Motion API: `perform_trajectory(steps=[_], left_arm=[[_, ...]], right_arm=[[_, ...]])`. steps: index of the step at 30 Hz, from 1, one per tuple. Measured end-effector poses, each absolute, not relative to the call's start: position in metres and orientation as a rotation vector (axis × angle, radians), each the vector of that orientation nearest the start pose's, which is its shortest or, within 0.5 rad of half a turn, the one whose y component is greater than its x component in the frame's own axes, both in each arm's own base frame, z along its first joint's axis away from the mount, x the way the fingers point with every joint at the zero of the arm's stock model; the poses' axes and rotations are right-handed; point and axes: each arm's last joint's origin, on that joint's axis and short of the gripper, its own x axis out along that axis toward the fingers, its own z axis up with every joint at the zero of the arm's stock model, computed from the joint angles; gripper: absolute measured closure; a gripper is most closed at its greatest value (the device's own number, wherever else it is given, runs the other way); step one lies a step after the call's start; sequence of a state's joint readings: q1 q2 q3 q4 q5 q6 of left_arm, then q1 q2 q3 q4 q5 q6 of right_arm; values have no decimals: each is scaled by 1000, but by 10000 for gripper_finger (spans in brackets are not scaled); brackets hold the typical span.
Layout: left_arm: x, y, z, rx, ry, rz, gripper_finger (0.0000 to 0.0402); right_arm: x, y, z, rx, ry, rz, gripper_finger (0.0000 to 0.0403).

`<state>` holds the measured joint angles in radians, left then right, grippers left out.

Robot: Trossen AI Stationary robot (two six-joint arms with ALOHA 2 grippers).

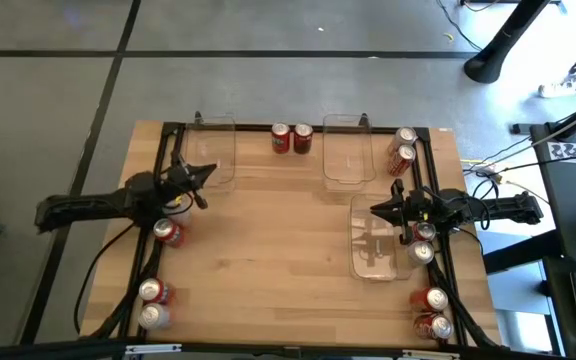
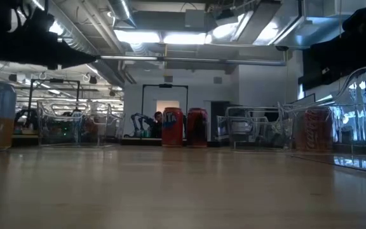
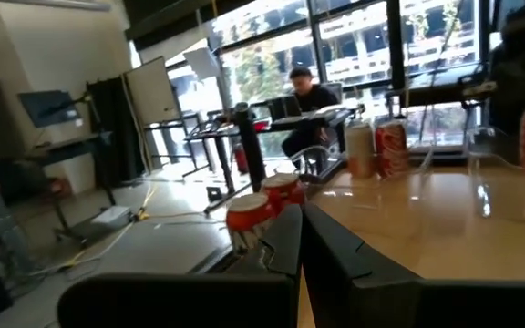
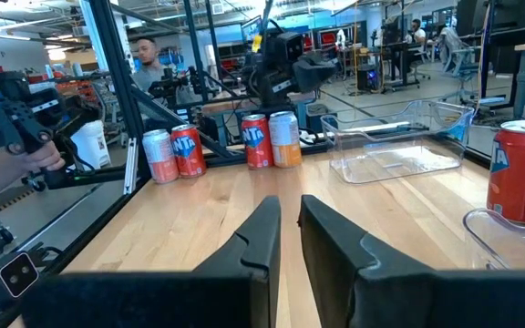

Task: Sort soda cans
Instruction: Move the top left transparent bin to the bottom left side of the table

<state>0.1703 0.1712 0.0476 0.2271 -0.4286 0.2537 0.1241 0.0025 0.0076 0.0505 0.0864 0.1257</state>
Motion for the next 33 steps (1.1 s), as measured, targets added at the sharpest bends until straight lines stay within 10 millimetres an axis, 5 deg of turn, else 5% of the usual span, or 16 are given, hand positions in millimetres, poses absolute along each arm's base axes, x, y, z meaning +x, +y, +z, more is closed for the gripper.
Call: perform_trajectory(steps=[9, 19, 28, 33], left_arm=[[127, 40, 220, 235, 142, 629, 398], [172, 53, 278, 124, 456, 627, 398], [174, 55, 299, 40, 608, 677, 396], [169, 55, 297, 6, 672, 696, 344]], right_arm=[[97, 10, 171, 131, -53, 41, 354], [97, 10, 171, 131, -53, 41, 354], [97, 10, 171, 131, -53, 41, 354], [97, 10, 171, 131, -53, 41, 354]])
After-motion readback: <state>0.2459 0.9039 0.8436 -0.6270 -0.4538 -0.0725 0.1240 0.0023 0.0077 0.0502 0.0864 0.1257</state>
